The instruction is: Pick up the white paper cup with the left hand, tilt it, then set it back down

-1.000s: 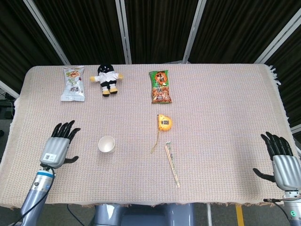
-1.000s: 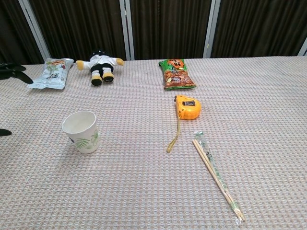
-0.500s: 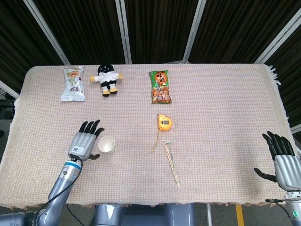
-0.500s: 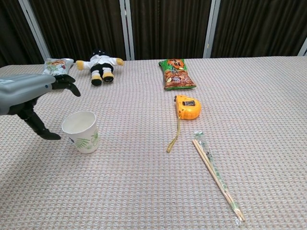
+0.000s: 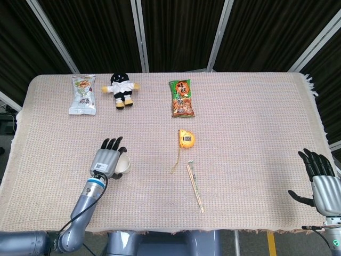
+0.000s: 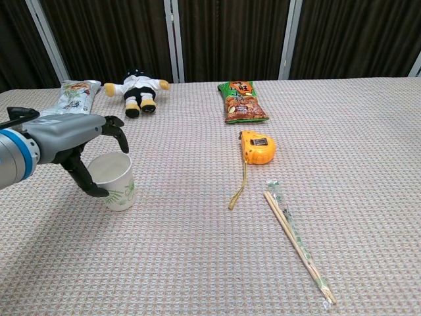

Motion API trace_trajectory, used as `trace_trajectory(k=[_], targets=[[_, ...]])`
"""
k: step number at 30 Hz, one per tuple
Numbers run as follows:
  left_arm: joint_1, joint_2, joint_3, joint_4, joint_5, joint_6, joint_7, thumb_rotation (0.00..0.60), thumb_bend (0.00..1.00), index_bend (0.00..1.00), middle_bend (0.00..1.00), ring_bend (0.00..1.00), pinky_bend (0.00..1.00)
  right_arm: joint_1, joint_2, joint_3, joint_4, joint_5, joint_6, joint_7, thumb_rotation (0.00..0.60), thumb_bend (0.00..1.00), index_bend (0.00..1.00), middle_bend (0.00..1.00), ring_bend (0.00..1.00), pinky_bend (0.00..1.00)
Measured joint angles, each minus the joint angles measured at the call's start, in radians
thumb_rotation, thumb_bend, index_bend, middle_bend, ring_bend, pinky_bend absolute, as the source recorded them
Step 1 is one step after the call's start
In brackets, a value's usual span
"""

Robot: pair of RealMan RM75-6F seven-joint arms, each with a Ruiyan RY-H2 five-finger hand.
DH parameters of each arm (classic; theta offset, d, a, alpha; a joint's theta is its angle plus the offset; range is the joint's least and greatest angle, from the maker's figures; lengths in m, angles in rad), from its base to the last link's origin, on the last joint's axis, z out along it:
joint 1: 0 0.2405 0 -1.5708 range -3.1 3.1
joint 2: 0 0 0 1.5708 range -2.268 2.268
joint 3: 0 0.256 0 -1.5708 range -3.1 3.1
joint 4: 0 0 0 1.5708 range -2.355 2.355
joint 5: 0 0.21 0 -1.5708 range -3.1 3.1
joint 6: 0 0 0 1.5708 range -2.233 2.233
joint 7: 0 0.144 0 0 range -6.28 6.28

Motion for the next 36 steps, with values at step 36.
trace_trajectory(k=[36], targets=[[0.085, 0.043, 0.059, 0.207, 0.204, -0.162, -0.635, 0.6, 0.18, 0.34, 0.0, 0.0, 0.0, 0.003, -0.003, -0.001, -0.005, 0.007, -0.01, -0.02, 0.6, 0.0, 0.0, 0.0, 0.0, 0.0]])
